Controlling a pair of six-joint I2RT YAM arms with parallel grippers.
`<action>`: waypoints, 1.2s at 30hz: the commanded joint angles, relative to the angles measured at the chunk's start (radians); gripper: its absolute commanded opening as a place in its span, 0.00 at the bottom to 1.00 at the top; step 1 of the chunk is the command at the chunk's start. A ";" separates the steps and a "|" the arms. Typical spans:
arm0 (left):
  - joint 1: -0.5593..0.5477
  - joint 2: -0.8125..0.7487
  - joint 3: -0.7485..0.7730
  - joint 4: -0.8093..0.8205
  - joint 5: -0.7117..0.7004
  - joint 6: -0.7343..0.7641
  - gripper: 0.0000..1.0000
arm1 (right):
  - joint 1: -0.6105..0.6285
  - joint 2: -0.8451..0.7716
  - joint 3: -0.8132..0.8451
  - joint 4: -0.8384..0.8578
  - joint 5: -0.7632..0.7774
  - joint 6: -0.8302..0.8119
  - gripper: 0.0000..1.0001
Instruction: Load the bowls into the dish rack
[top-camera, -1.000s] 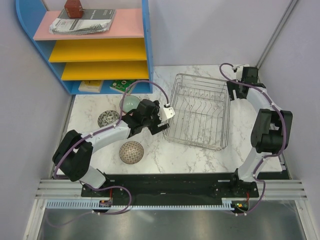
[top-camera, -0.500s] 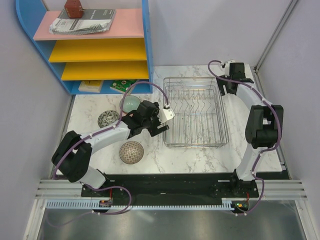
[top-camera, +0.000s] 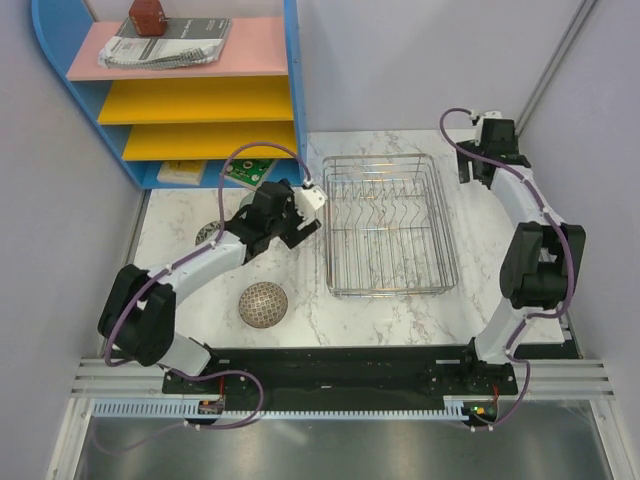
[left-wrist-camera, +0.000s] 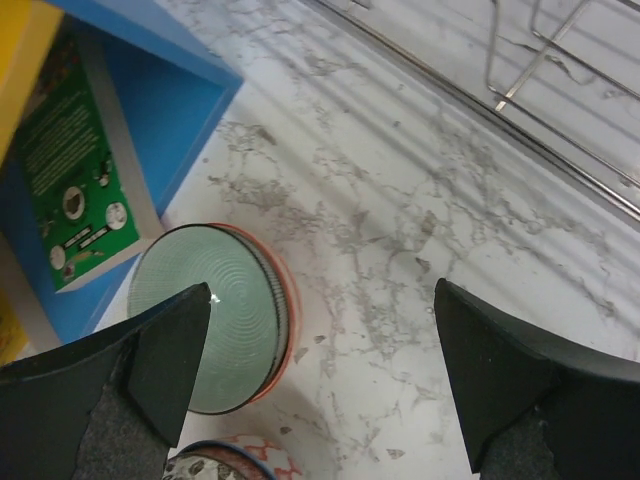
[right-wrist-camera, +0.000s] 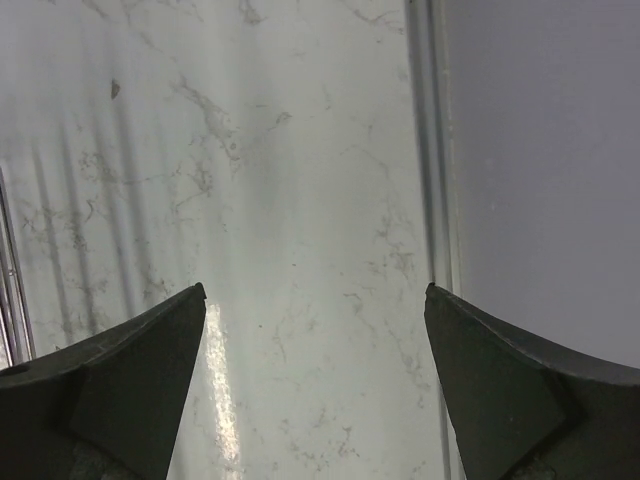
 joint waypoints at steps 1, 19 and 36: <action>0.089 -0.099 0.083 -0.007 -0.027 -0.051 1.00 | -0.035 -0.187 -0.025 -0.019 -0.067 0.033 0.98; 0.546 -0.194 -0.063 -0.049 0.303 -0.146 1.00 | -0.061 -0.613 -0.165 -0.199 -0.865 -0.002 0.98; 0.697 -0.081 -0.090 -0.039 0.340 -0.161 0.91 | -0.053 -0.633 -0.231 -0.185 -0.880 -0.018 0.98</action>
